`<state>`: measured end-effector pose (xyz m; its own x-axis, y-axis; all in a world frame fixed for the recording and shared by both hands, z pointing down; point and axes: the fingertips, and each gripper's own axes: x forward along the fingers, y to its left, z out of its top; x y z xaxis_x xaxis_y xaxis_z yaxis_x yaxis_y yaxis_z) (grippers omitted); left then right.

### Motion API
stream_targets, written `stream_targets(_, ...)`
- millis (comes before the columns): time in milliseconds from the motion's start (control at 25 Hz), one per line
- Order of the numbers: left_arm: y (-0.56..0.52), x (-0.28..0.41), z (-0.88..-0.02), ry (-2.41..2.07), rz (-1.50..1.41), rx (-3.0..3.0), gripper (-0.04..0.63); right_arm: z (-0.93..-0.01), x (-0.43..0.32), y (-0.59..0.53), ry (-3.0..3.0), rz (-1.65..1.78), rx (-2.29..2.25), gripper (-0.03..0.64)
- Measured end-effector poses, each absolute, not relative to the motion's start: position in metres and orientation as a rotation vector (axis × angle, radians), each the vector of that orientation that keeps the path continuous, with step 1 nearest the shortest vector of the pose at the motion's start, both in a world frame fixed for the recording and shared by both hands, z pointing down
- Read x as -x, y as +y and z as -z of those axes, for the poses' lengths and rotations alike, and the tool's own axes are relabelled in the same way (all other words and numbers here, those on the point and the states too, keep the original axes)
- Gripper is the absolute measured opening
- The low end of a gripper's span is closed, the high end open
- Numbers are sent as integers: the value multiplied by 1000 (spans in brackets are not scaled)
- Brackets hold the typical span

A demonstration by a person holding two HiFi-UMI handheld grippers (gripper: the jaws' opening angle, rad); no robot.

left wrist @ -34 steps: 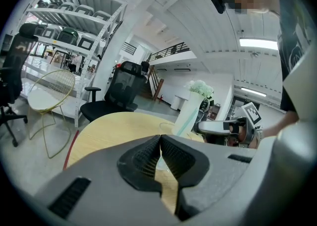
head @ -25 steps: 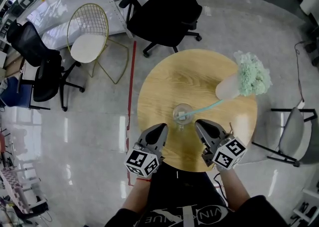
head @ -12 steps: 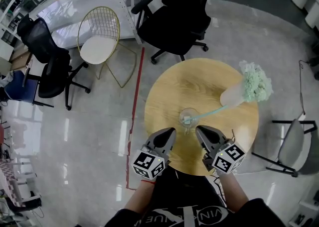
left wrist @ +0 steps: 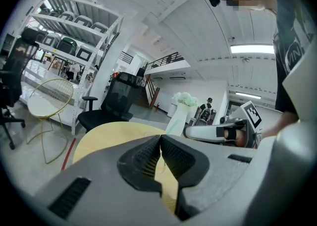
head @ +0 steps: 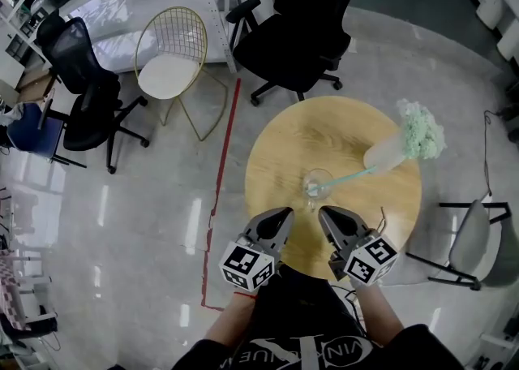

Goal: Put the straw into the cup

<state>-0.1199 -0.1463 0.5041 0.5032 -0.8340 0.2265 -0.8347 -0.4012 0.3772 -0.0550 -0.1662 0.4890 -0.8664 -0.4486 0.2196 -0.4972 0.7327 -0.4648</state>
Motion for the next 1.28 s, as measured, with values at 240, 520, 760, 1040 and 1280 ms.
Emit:
stream_targets(240,-123,126,-499,-1391,19,-2310,14,-484,65,-141,-2847,-786,-767,3)
stream_targets(520,-97,125,-490,-1386,35,-2323,14,-471,66,-116,-2856,-741,-791,3)
stream_targets(760,-75,114,-486,-1362,33,-2349,14,-467,57,-95,-2862,-734,-831,2)
stream_targets(1040,-49,99,-484,-1325,23,-2379,14,-466,44,-65,-2861,-727,-871,3)
stream_targets(1280,-31,89,-478,-1301,19,-2406,14,-462,35,-45,-2863,-715,-899,3)
